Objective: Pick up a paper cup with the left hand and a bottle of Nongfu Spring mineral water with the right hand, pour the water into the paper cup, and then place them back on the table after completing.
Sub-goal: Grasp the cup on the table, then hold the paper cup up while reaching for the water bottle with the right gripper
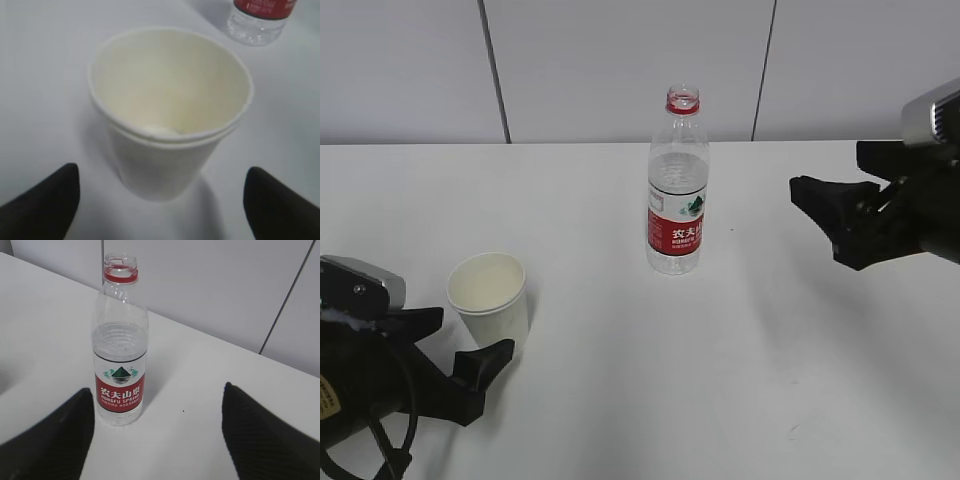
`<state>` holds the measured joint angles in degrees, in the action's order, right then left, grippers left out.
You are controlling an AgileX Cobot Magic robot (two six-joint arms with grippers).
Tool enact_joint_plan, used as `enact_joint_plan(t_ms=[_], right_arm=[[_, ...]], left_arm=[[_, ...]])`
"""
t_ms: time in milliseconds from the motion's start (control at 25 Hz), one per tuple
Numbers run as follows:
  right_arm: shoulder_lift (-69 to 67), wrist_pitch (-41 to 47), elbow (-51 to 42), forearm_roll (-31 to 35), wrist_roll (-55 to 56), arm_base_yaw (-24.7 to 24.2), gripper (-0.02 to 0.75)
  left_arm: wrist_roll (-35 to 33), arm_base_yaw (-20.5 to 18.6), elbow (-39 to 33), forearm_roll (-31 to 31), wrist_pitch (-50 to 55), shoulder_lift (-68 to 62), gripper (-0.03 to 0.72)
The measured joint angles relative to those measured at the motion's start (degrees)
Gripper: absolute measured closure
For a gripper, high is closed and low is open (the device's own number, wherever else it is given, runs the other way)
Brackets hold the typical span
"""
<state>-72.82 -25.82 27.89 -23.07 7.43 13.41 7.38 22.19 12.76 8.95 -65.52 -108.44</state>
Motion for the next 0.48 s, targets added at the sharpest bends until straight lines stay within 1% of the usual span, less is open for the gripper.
enact_joint_plan(t_ms=[240, 480], right_arm=[[0.0, 0.0, 0.0, 0.0, 0.0, 0.0, 0.15], [-0.9, 0.0, 0.0, 0.0, 0.0, 0.0, 0.15]], left_arm=[[0.0, 0.0, 0.8, -0.2, 0.0, -1.9, 0.083], [0.0, 0.0, 4.7, 0.0, -0.3, -3.7, 0.09]])
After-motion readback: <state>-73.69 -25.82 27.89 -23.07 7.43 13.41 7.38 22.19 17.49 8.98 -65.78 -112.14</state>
